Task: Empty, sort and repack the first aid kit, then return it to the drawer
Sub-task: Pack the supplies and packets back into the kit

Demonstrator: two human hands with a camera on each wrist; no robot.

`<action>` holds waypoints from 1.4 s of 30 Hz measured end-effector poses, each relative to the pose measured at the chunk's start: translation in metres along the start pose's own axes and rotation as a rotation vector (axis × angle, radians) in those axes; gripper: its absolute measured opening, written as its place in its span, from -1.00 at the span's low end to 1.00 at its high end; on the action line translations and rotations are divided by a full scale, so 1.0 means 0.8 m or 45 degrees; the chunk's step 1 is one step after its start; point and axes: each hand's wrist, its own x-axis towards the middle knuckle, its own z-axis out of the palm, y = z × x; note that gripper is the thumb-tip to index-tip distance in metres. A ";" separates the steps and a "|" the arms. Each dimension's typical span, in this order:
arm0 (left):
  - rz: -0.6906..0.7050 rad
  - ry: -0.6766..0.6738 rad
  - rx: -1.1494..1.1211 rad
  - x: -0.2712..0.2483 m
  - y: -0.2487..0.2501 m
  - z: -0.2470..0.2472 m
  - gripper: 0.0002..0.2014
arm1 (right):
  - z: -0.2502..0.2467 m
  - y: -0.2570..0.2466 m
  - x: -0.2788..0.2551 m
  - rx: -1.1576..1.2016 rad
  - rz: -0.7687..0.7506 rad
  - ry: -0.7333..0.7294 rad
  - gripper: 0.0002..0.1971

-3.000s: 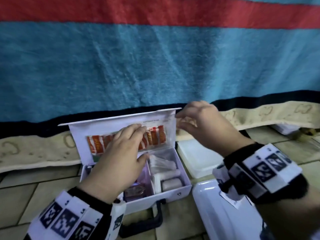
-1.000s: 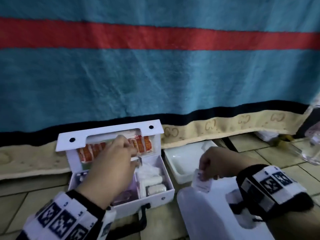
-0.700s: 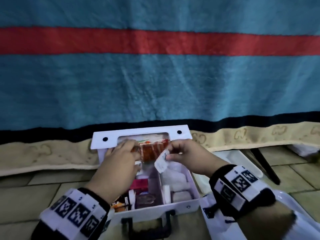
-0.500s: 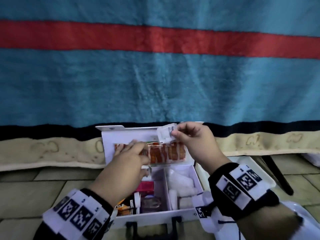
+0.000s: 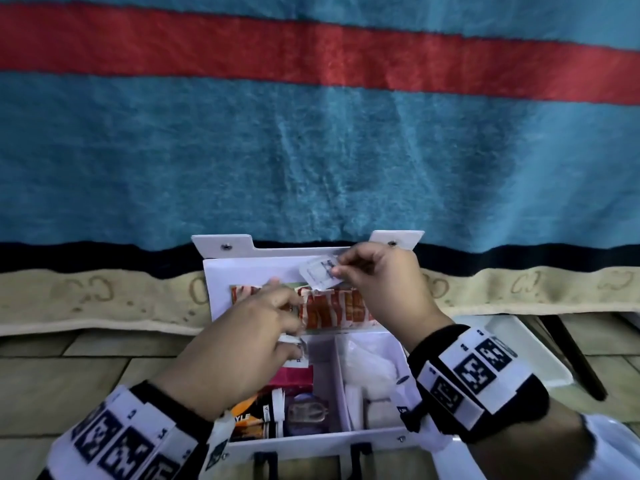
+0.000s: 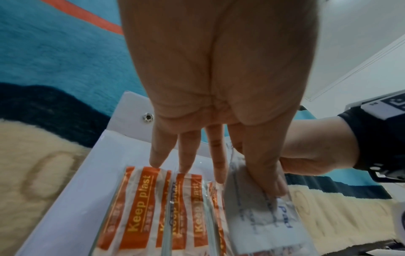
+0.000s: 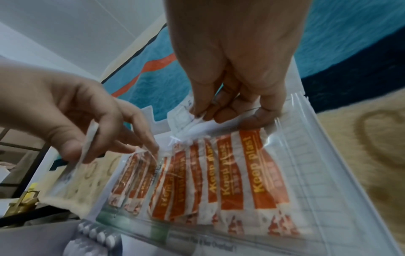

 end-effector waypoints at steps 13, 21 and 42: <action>0.017 0.060 -0.029 0.001 -0.001 0.005 -0.90 | 0.008 -0.025 -0.004 -1.057 -0.357 -0.436 -0.78; 0.030 0.083 -0.064 0.007 -0.007 0.007 -0.87 | 0.014 -0.046 -0.001 -1.215 -0.348 -0.468 -0.83; -0.122 0.417 -0.275 0.021 0.009 0.017 -0.84 | 0.004 -0.005 -0.045 -0.041 0.054 -0.448 -0.89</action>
